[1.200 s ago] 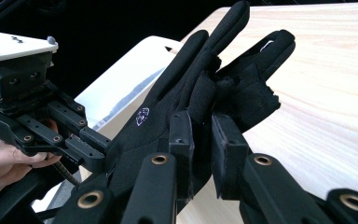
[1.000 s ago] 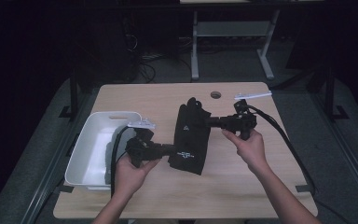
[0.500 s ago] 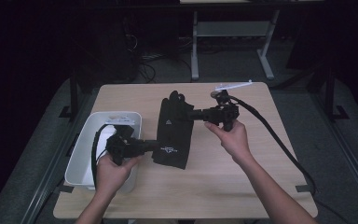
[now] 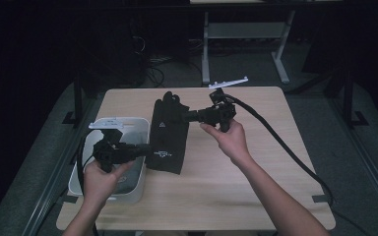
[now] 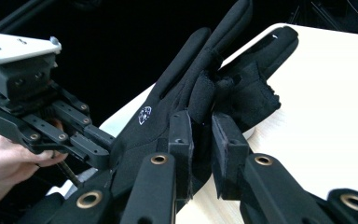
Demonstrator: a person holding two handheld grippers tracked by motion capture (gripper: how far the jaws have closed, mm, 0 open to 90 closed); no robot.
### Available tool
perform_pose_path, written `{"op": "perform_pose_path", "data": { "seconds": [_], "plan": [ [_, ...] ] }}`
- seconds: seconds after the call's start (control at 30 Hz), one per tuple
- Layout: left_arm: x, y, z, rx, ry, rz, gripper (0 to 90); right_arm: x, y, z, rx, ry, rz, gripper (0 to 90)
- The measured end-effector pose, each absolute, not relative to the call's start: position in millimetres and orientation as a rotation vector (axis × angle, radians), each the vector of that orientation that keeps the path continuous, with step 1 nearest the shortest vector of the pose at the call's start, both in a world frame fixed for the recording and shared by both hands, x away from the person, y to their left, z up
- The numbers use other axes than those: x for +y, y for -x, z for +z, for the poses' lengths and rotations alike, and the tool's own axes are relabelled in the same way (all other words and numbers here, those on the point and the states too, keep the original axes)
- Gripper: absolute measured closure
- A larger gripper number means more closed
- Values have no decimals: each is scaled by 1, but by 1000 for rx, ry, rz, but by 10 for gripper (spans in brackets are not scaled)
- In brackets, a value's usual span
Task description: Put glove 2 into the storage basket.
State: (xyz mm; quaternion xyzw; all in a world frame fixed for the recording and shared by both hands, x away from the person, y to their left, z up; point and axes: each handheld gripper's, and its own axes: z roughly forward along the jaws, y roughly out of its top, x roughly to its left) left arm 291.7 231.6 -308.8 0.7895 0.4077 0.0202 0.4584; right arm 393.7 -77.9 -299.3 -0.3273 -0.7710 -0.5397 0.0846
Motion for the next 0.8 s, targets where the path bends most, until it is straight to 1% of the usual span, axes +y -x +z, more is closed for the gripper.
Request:
{"op": "perform_pose_path", "data": {
  "seconds": [0.47, 0.8],
  "plan": [
    [265, -291, -306, 1066, -1923, 87, 817, -37, -405, -290, -2316, 924, -1590, 790],
    [295, -288, -301, 1117, -1903, 127, 817, 3, -413, -282, -2320, 866, -1585, 789]
  ]
}}
